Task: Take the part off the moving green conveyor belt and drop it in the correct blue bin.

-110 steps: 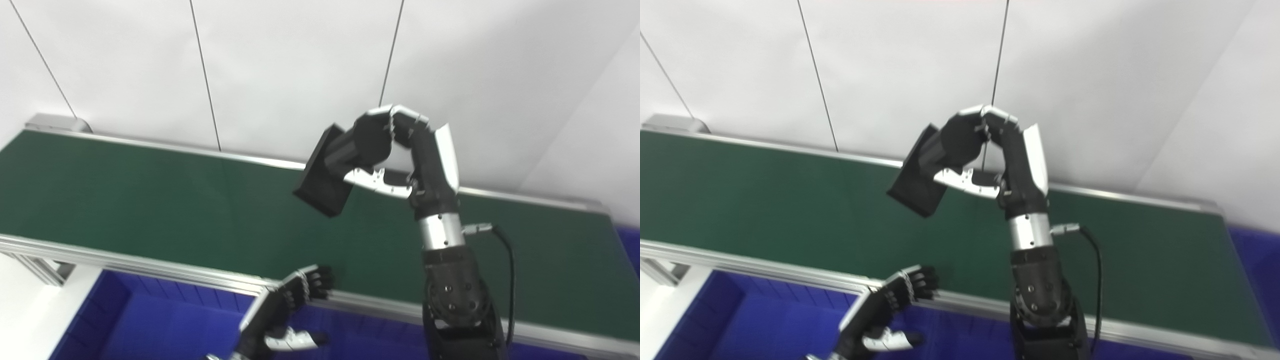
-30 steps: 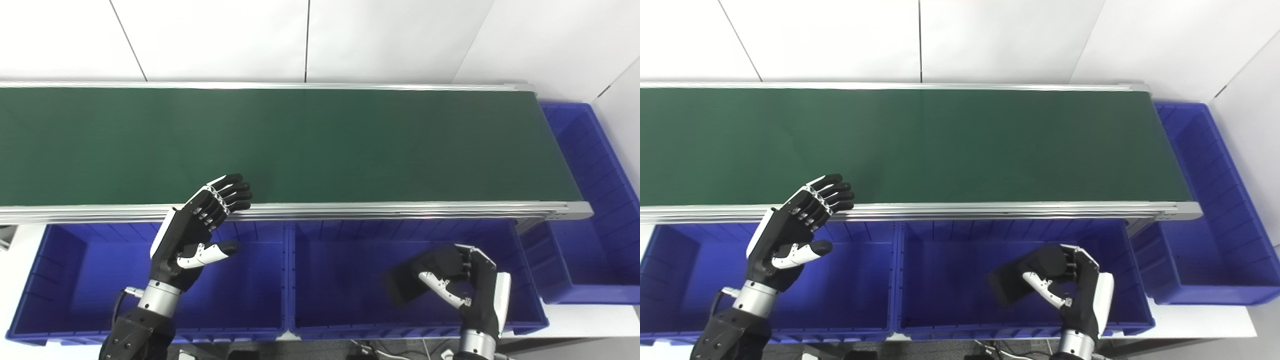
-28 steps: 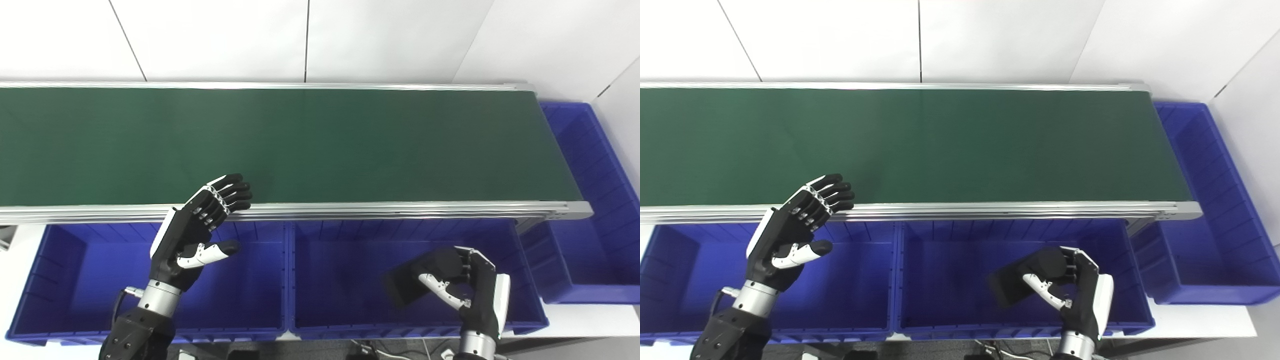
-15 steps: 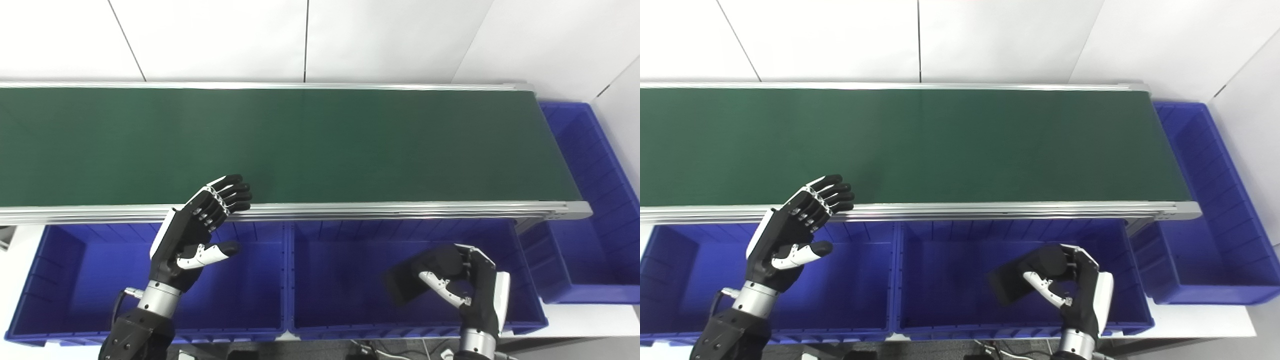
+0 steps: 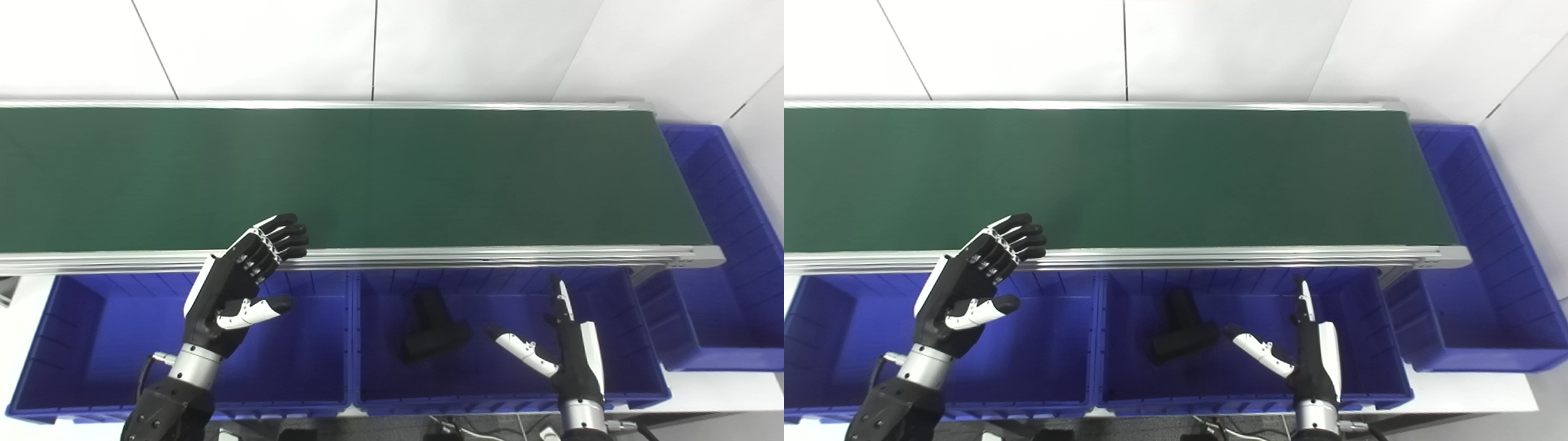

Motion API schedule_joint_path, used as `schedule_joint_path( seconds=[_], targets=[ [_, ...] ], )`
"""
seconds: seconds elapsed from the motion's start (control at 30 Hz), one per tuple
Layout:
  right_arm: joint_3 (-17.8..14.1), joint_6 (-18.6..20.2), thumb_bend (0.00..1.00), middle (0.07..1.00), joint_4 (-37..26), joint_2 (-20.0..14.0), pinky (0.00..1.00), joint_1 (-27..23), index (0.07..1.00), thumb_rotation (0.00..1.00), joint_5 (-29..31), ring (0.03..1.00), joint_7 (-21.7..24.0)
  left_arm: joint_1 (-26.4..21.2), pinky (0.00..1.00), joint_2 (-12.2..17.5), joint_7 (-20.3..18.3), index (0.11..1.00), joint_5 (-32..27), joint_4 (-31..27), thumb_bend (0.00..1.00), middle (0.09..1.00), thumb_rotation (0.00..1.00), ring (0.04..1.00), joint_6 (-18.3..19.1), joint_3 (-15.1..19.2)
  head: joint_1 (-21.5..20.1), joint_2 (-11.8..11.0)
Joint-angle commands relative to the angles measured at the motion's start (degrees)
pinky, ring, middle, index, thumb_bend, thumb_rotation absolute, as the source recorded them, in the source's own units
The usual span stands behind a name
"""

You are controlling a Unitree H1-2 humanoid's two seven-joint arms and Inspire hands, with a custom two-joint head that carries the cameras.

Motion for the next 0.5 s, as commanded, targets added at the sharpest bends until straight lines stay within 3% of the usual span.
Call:
schedule_joint_path(
  seconds=[0.0,0.2,0.27,0.47],
  targets=[
    [0.2,-0.5,1.00,1.000,-3.4,0.0,0.92,0.3,1.000,0.59,0.5,1.000,0.4,-0.4,0.74,-0.1,-0.5,0.789,0.0,-0.9,0.89,0.777,0.35,0.762,-1.5,0.2,0.3,-0.3],
    [1.8,-1.7,1.00,1.000,-11.6,1.7,0.96,1.1,1.000,0.58,1.7,1.000,0.9,-0.3,0.74,-0.4,-0.6,0.790,0.2,-0.2,0.89,0.779,0.34,0.763,-2.0,0.0,1.6,-1.0],
    [3.2,-2.7,0.95,1.000,-14.7,2.2,0.93,0.9,1.000,0.56,2.4,0.996,1.6,-0.3,0.74,-0.5,-0.6,0.790,0.3,0.0,0.90,0.779,0.34,0.764,-2.1,-0.1,2.2,-1.4],
    [8.8,-2.9,0.85,0.939,-20.2,3.6,0.83,-0.9,0.978,0.62,2.3,0.913,4.2,-0.1,0.75,-1.0,-0.7,0.793,0.6,0.5,0.89,0.785,0.32,0.769,-2.9,-0.4,4.6,-2.5]
  ],
)
